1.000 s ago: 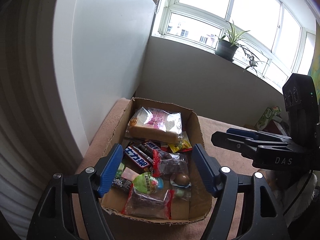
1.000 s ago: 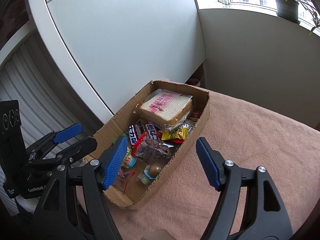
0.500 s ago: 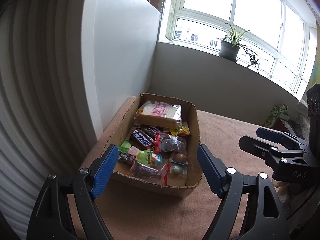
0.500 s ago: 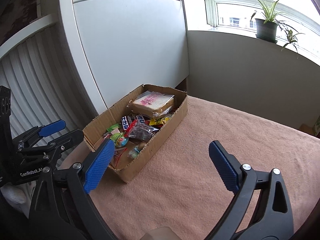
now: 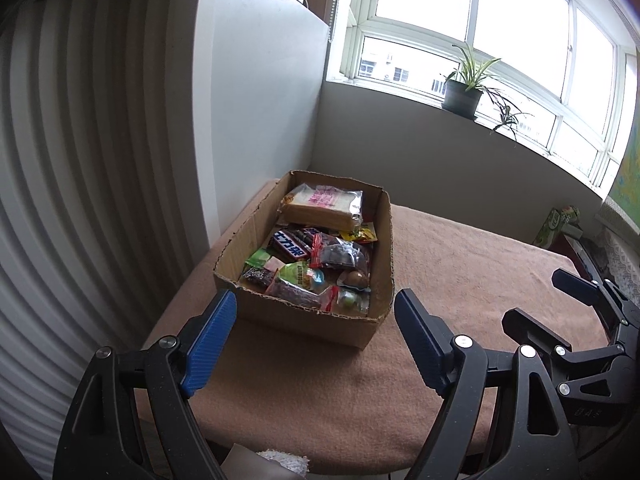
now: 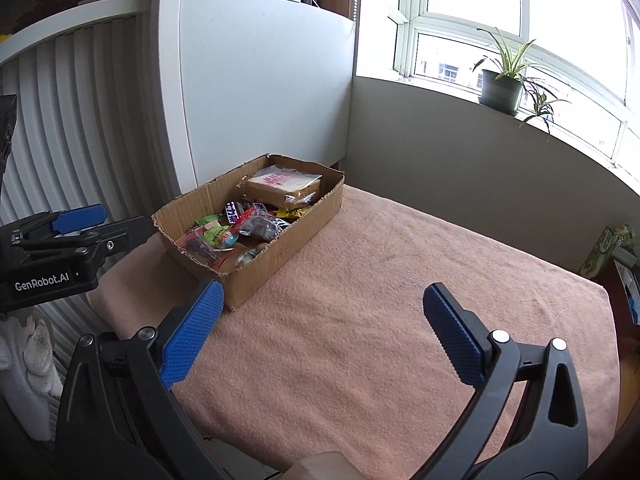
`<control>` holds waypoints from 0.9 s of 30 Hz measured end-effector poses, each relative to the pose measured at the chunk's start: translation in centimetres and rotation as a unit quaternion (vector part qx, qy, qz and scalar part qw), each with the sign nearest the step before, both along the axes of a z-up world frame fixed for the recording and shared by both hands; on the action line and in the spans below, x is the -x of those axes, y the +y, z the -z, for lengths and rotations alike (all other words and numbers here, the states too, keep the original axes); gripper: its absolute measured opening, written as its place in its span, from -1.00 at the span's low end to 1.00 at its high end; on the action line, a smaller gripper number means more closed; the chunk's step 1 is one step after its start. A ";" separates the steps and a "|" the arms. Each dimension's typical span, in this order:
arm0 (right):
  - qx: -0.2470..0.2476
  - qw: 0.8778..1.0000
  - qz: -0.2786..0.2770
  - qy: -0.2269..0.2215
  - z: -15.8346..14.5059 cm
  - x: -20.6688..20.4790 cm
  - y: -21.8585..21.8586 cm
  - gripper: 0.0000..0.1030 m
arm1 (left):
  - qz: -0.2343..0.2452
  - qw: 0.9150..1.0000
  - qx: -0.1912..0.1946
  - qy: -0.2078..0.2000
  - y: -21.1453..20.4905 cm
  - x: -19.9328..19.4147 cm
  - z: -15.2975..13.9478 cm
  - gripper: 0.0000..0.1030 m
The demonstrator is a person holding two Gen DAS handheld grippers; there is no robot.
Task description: Organize snacks
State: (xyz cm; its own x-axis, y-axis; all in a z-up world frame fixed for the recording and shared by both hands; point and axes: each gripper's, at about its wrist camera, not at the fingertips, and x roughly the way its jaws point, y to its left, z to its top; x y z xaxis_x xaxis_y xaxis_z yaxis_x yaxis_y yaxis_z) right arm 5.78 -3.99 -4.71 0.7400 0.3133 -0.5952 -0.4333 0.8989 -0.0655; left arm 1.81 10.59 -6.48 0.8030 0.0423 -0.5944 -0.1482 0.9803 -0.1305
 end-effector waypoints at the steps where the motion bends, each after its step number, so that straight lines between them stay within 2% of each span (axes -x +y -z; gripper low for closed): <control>1: -0.002 1.000 0.000 0.000 0.0 0.2 -0.2 0.98 | 0.000 1.000 -0.001 -0.001 -0.1 0.1 0.0 0.58; 9: -0.026 0.999 0.018 0.013 -0.3 0.1 -1.8 0.98 | -0.001 1.000 -0.008 -0.005 -0.6 0.9 -0.6 0.58; 27: -0.034 0.999 0.025 0.017 -0.3 0.5 -2.6 0.98 | 0.000 1.000 -0.011 -0.007 -1.2 1.5 -1.0 0.58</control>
